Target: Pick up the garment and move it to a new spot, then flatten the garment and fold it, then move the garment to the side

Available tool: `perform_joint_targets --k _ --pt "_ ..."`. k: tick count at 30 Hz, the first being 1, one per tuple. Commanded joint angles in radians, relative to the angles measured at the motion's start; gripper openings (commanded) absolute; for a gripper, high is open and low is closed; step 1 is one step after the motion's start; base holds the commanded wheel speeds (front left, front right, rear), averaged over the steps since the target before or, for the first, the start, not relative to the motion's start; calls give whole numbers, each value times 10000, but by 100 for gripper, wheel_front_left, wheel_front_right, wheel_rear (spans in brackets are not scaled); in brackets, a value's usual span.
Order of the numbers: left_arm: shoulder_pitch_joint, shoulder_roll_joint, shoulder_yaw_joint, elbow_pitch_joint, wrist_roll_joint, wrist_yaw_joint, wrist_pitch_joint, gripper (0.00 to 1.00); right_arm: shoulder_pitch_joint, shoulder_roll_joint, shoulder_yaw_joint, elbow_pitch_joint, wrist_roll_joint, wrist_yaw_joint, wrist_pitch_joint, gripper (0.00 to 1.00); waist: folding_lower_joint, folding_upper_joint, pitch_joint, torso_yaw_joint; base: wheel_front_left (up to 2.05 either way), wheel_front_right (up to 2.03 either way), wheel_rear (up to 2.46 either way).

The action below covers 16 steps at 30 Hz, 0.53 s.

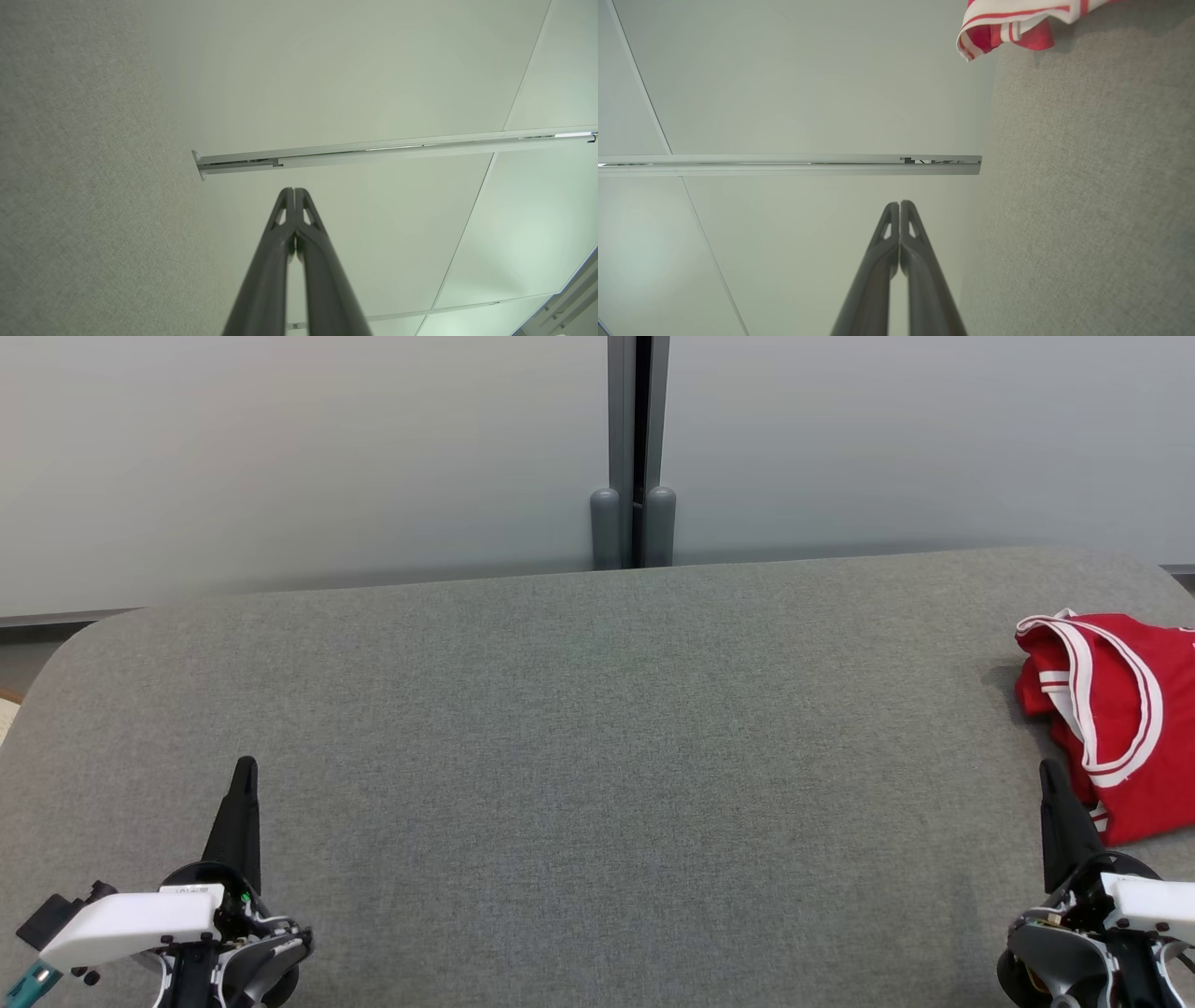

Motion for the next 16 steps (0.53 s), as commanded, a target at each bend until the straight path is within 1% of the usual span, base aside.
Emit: perform_joint_targets --k 1,16 --pt "-81 19 41 12 -15 -45 38 0 -105 -13 -1 15 -22 0 59 0 0 0 0 0 0 0 0" --pt "-80 19 36 10 -19 -45 34 0 -106 -6 -11 15 -37 0 58 0 0 0 0 0 0 0 0"
